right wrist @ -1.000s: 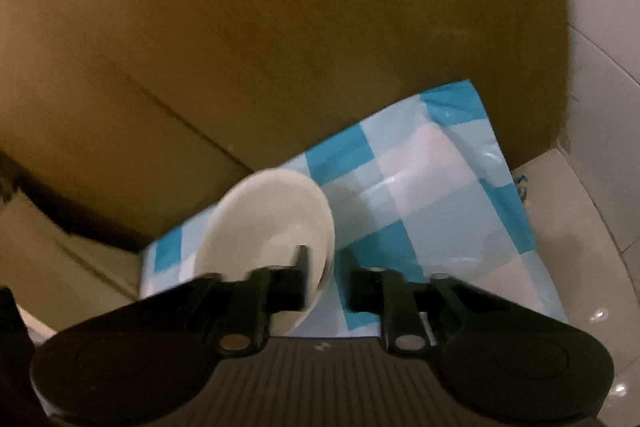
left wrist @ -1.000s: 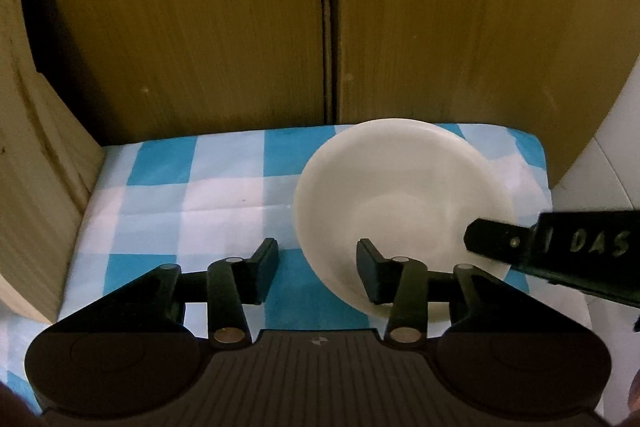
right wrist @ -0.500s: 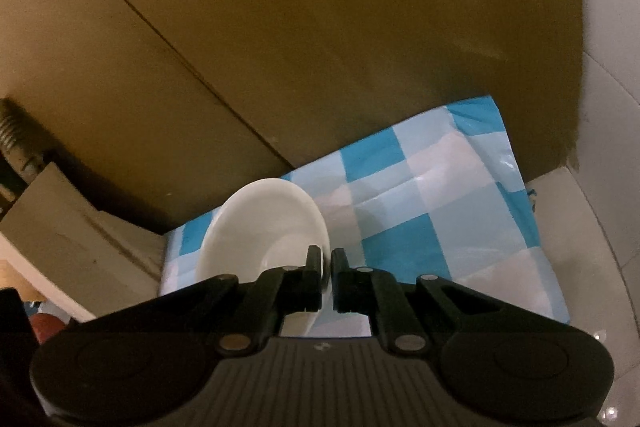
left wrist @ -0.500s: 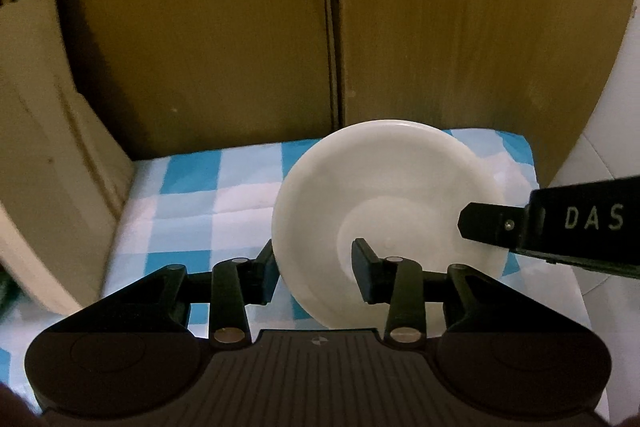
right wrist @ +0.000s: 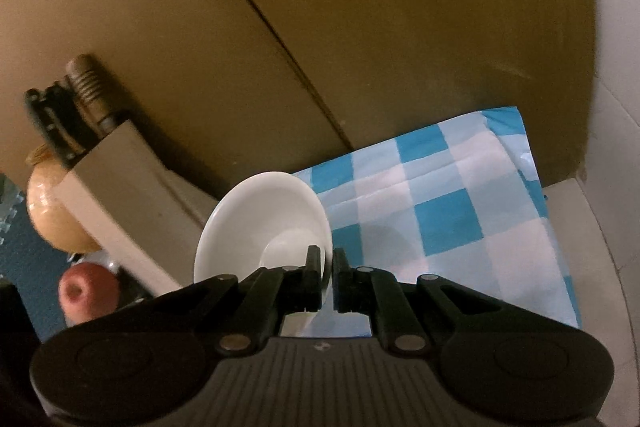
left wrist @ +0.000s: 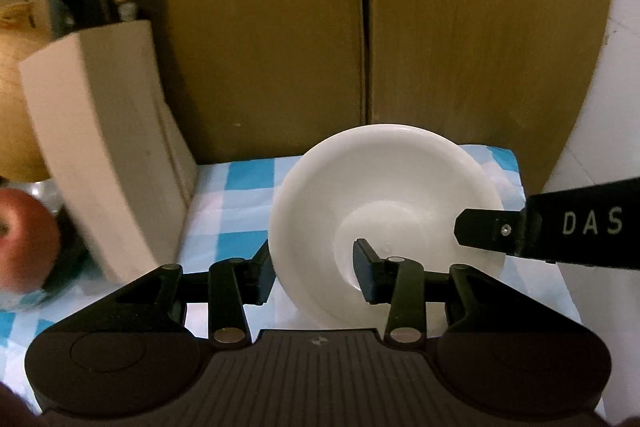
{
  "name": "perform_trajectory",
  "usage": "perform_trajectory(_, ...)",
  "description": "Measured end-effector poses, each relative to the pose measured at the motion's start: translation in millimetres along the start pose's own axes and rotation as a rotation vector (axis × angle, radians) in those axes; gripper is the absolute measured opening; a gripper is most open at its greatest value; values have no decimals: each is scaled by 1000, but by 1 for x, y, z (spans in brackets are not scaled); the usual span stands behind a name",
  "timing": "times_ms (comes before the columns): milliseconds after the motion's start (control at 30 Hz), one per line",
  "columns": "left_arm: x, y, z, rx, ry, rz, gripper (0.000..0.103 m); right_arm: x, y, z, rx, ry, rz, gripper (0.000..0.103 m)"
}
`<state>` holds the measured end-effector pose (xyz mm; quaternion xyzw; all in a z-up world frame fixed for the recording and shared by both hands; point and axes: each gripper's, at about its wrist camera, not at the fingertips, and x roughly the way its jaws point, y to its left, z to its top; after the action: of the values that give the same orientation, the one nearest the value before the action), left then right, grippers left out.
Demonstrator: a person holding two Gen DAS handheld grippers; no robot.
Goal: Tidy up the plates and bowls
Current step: 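Swing the held cream bowls back over the checked cloth with the right gripper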
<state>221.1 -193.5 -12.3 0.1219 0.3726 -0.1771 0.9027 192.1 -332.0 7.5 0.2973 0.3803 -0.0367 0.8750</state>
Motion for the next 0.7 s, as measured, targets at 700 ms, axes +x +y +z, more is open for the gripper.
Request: perform_trajectory(700,-85,29,-51,11,-56,-12,53,-69,43,-71,-74,26,24,6)
